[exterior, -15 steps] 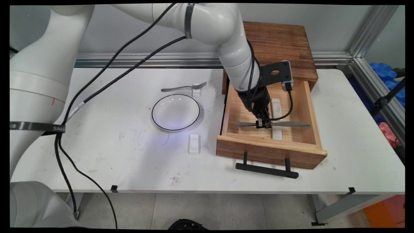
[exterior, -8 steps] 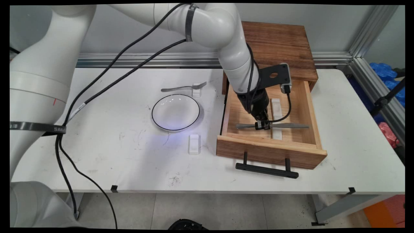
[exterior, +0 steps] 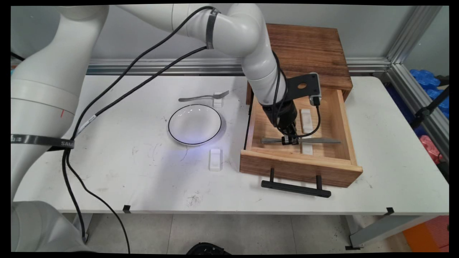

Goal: Place the picked object into the drawer

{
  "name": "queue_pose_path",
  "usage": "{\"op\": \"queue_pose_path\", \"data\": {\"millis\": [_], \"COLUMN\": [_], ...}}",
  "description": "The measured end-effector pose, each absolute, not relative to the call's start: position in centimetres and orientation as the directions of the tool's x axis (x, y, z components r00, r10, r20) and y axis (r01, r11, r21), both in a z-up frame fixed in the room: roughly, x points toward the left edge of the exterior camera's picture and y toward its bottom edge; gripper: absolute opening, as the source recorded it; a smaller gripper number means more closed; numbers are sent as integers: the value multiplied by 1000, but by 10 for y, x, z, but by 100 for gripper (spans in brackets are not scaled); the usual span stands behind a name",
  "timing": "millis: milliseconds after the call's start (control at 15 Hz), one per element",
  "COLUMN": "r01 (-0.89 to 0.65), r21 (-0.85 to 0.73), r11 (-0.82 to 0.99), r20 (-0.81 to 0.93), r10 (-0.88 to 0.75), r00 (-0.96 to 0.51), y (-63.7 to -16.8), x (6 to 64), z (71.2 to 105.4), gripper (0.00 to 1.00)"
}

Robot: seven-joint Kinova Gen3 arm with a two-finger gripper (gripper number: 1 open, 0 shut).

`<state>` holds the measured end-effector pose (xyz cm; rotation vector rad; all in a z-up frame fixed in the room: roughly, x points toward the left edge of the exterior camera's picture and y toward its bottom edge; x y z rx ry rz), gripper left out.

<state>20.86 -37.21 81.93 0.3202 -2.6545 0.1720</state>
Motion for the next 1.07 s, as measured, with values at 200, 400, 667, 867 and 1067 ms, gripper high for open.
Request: {"op": "queue_pose_path", "data": {"millis": [200,400,667,867,1067], "r01": [-249,-248,-248,-252,-256], "r21": [-68,-67,-66,-63,-60], "r11": [966,966,967,966,965], "r20": [456,456,456,458,460], "r10": [-192,-191,-192,-196,-201], "r00": [-869,-869,-869,-867,-865], "y": [-373,-374,-376,-378,-379], "x": [209,209,208,205,203], "z": [816,813,809,807,805], "gripper": [0,0,0,0,0]}}
